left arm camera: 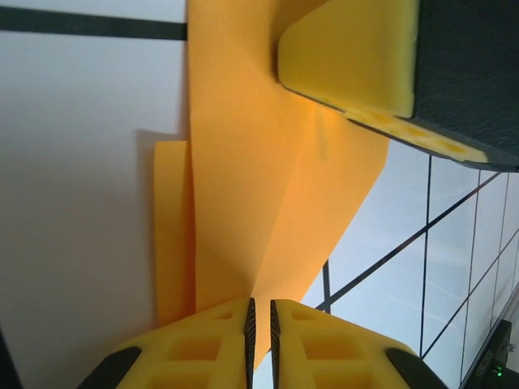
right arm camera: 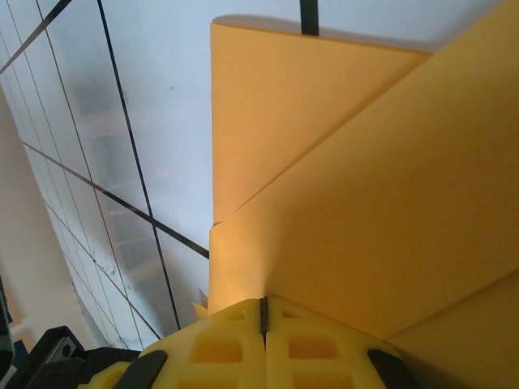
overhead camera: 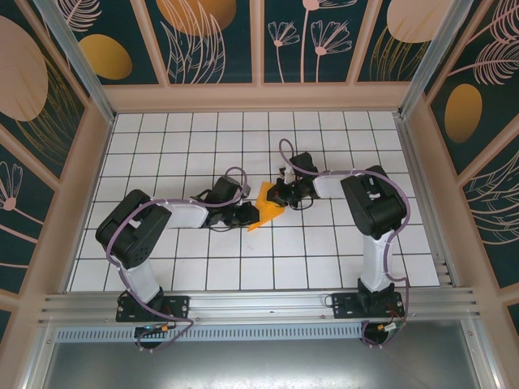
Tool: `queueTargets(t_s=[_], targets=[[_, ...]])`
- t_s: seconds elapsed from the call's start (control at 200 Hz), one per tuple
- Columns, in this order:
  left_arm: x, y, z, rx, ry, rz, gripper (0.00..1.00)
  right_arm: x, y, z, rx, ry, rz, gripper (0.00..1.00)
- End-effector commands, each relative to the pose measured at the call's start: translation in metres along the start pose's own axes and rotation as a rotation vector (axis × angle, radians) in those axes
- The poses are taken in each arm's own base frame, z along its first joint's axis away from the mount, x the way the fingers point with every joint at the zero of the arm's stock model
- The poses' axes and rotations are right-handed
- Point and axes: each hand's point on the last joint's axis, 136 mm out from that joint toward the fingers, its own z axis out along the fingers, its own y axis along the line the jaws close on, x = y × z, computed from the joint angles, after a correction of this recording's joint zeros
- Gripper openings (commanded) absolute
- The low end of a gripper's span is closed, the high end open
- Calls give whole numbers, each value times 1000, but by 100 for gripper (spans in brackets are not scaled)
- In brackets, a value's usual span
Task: Fold a paper plane with a square sheet of paper (pick it up from the middle)
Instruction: Fourth fold the wing at the center of the table.
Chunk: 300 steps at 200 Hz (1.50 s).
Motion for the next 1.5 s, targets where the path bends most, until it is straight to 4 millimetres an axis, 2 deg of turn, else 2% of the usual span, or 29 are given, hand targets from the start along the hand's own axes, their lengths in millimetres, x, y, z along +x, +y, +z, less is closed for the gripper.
queueTargets(t_s=[0.0, 0.24, 0.33, 0.45, 0.47, 0.53, 0.63, 0.946, 1.136, 1.171, 1.256, 1.496], targets=[[16, 17, 0, -48, 38, -47, 17, 33, -83, 22, 257, 71, 116, 4], [26, 26, -4, -76, 58, -55, 15, 33, -83, 22, 258, 72, 116, 4], [24, 26, -7, -87, 46, -46, 14, 34, -83, 23, 258, 75, 118, 4], [12, 6, -12, -26, 10, -11, 15, 34, -83, 23, 258, 75, 117, 4], [7, -5, -18, 3, -11, 5, 15, 34, -84, 23, 259, 76, 118, 4], [3, -17, -24, 40, -30, 20, 16, 34, -84, 23, 259, 75, 118, 4], [4, -24, -28, 67, -34, 27, 17, 34, -84, 23, 259, 76, 117, 4], [24, -11, -13, 45, 48, -6, 17, 36, -87, 24, 263, 83, 122, 4], [26, -7, -11, 21, 61, -6, 17, 37, -87, 24, 266, 84, 122, 4], [29, 2, -6, -9, 73, -19, 17, 37, -88, 24, 268, 85, 123, 4], [30, 11, -5, -45, 71, -25, 16, 37, -88, 24, 270, 86, 124, 4], [30, 17, -6, -70, 53, -35, 16, 38, -89, 24, 273, 89, 124, 4]])
